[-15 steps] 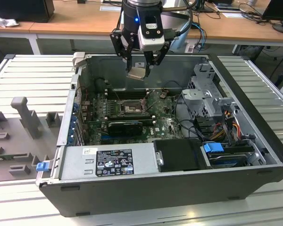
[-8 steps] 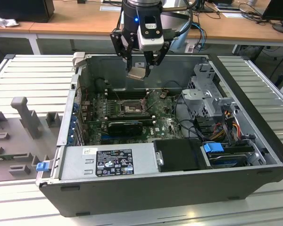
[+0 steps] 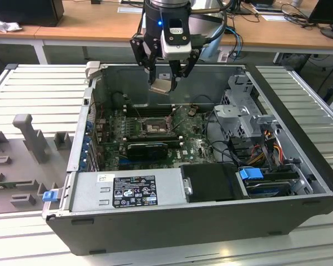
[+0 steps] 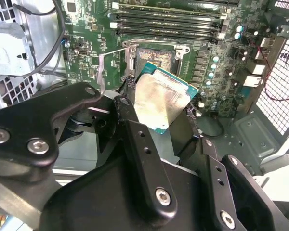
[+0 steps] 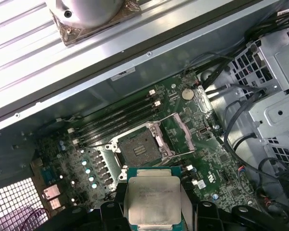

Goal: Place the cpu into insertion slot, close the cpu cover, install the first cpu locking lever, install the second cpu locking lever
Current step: 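Place the cpu into insertion slot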

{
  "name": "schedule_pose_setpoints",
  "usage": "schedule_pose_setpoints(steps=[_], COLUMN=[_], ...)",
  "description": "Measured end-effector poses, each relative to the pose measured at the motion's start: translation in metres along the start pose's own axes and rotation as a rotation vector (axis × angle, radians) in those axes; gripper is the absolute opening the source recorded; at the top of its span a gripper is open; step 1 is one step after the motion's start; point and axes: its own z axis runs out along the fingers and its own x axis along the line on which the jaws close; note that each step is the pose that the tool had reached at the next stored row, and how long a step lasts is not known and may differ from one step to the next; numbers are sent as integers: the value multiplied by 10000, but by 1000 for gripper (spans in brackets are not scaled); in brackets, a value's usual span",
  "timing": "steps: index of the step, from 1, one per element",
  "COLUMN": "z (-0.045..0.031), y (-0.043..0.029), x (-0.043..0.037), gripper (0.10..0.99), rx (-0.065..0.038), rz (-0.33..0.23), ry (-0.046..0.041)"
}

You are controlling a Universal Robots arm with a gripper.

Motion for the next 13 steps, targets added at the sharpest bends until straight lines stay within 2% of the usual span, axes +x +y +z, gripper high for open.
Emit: schedule_pose_setpoints(steps=[13], z=[1], y=[0], x=[0], gripper=[529], rx=[-7], rz=[336], ry=[-31])
